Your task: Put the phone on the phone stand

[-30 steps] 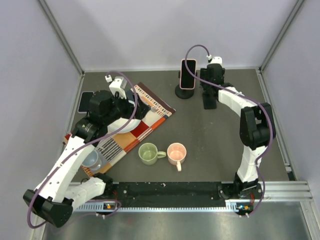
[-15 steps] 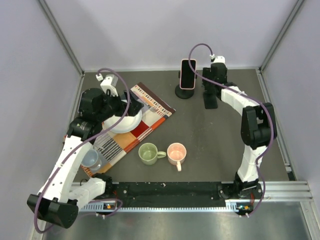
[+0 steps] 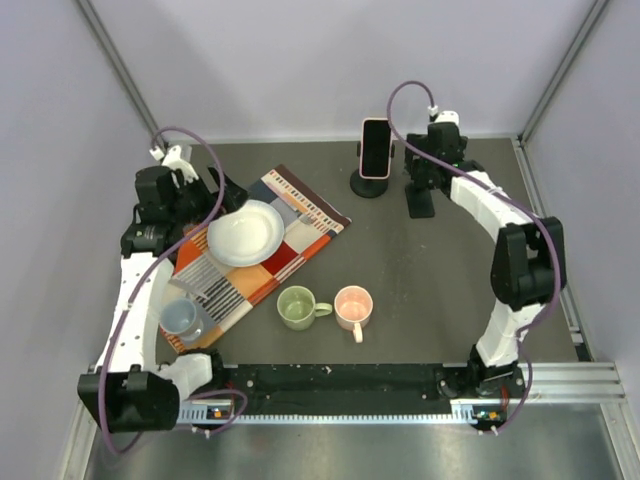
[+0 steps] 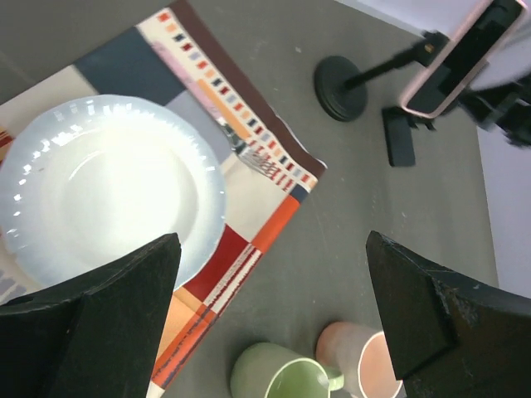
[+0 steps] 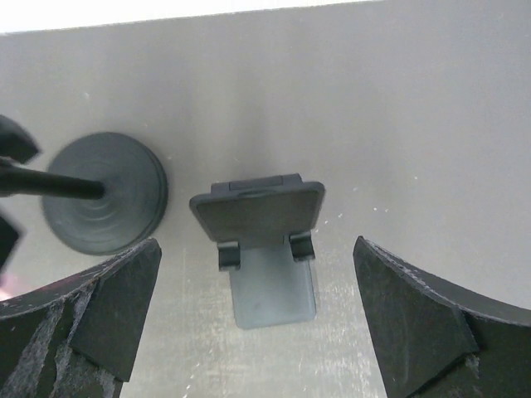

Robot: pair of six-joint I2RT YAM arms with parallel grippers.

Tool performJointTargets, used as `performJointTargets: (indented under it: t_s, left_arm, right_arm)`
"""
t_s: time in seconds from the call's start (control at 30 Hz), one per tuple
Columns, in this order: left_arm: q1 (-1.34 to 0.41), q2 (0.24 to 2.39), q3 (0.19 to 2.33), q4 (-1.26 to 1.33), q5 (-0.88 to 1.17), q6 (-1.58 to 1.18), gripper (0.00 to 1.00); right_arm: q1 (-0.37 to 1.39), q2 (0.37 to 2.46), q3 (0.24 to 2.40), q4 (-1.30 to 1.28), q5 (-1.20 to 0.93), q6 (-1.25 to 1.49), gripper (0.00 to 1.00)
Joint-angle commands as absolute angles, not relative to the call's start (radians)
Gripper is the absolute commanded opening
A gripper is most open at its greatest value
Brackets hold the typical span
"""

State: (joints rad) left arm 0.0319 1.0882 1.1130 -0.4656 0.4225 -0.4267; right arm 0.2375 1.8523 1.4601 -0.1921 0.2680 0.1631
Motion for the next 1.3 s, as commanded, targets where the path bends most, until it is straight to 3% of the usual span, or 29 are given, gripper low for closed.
performJointTargets:
  t_s: [0.0,0.1,0.3,0.53,0.73,0.9,1.1,1.27]
  left_arm:
    - [0.122,1.121,1.155,-0.453,0.361,-0.500,0.99]
    - [0.146,1.182,1.180,-0.453,0.271,-0.497,0.99]
    - [0.195,1.415,1.365,-0.486,0.138,-0.434,0.98]
    - [0.204,1.810,1.815,-0.721,0.161,-0.090,0.98]
    - [0.219,2.087,2.095,-0.903,-0.024,0.046,0.99]
    - [0.265,2.207,2.233,-0.948,-0.057,0.087,0.98]
    - [0.296,2.286,2.175,-0.953,-0.222,0.153,0.98]
    - [0.316,2.321,2.164,-0.950,-0.189,0.144,0.98]
  right_arm:
    - [0.236,1.605,1.418,-0.227,0.275,0.262,0.99]
    - [0.281,1.444,1.297,-0.206,0.244,0.313,0.99]
    - [0.533,1.122,1.034,-0.114,0.141,0.330,0.99]
    - [0.591,0.879,0.801,-0.086,-0.142,0.283,0.99]
    - [0.607,0.790,0.715,-0.086,-0.242,0.276,0.99]
    - [0.633,0.766,0.693,-0.061,-0.281,0.268,0.99]
    - [0.647,0.767,0.650,-0.008,-0.304,0.272,0.99]
    - [0.666,0.778,0.643,-0.008,-0.310,0.272,0.99]
